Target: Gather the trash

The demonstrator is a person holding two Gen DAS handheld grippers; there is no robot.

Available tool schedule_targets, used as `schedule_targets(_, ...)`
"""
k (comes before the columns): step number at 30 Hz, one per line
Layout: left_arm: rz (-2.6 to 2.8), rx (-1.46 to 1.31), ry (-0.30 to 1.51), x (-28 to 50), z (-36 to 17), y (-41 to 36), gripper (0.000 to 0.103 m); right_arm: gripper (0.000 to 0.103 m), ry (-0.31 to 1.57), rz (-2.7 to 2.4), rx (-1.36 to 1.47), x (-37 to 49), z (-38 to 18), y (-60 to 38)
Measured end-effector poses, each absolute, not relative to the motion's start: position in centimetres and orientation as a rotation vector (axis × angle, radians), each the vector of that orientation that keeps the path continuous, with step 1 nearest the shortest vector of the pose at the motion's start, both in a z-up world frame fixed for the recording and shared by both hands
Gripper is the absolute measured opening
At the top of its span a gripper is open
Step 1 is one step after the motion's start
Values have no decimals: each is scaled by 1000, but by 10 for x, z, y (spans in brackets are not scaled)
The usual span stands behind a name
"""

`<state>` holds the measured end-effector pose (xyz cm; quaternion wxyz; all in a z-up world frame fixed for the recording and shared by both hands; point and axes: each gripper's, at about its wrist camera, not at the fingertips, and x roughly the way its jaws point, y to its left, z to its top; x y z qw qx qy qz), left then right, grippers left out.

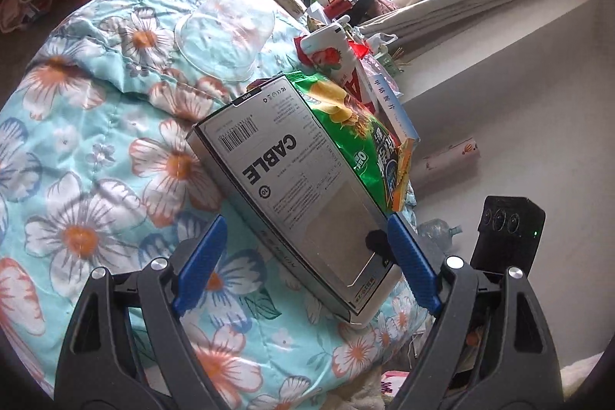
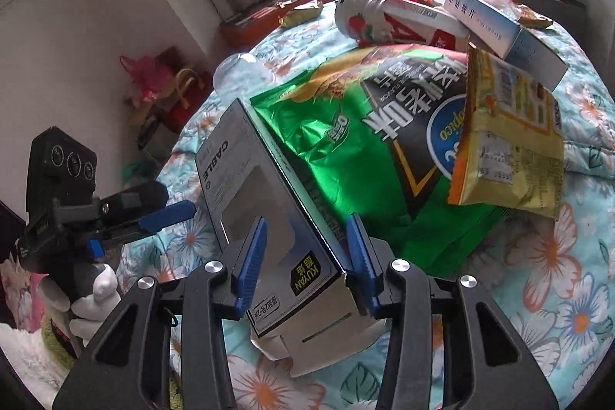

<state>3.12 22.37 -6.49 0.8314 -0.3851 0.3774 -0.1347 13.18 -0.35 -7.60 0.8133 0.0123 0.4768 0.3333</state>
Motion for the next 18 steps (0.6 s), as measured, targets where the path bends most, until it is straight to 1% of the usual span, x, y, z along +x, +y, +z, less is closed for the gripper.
schedule_targets(3, -273, -815, 795, 33, -65, 227, 80, 43, 1047, 733, 2, 121, -81, 5)
schedule_targets(7, -244, -807, 807, 32, -62, 232, 80, 43, 1098, 798, 41, 112, -87, 12)
schedule_targets(14, -90, -618, 857, 30, -43, 231, 82, 43, 1179, 1013, 74, 78, -100, 40)
schedule_targets(16, -62, -566, 879, 31, -41, 229, 82, 47, 1185, 1052, 65, 70, -101, 44)
schedule_targets(18, -41, -549, 902, 33, -41, 228, 82, 53, 1154, 1057, 41, 63, -96, 42)
